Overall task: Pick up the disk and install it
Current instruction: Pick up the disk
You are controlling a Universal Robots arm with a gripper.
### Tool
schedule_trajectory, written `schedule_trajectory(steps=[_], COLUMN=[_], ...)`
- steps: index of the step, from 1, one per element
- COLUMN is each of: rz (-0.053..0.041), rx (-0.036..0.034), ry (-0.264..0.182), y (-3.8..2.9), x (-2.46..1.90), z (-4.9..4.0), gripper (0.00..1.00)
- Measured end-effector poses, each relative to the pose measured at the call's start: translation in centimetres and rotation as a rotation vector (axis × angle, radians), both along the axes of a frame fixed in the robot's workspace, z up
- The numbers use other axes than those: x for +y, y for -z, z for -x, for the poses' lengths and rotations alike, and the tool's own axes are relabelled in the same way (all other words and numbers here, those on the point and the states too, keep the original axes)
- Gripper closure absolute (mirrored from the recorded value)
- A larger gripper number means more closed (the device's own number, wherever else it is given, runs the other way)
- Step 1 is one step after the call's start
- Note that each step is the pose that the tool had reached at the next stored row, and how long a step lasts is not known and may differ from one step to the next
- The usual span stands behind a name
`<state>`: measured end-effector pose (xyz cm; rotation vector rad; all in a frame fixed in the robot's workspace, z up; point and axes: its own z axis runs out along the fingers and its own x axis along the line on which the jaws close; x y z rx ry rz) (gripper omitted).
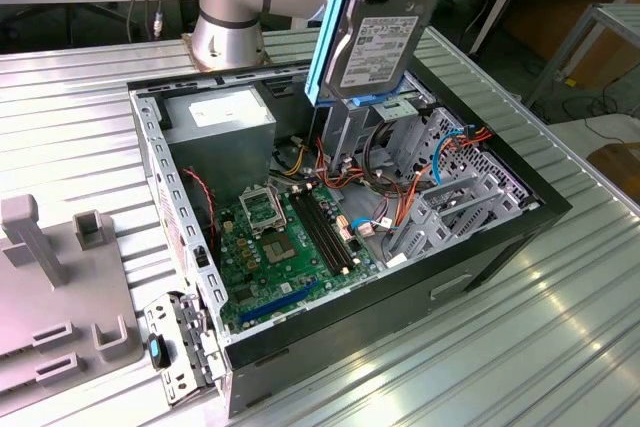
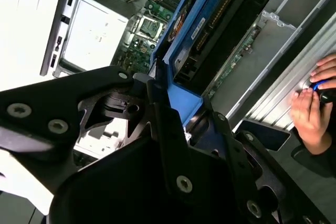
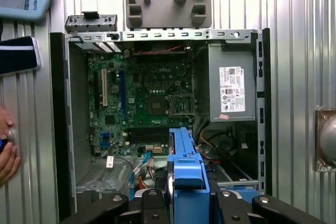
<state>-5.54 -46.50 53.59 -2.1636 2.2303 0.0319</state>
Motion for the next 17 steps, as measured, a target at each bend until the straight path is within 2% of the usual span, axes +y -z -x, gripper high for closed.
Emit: schedule_trajectory(steps=[2,5,8,11,16,17], rz=[0.0001,-0.0002,0.0017,0.0029,0.0039,0.0043], rx=[-0.0066,-0.0229,-0.0237,-0.0237,-0.0238,-0.0237], ry=[0.0,0.0,0.0,0.0,0.0,0.0], y=[0.08,0.19,0.33,0.51,0.82,0.89], x=[-0.27,-0.43,-0.75,-1.32,-2.52,-2.89], z=[-0.22,-0.38,-0.6,-0.78,-1.02,-1.1], gripper=[0.63,0.63,0.63,0.63,0.63,0.63])
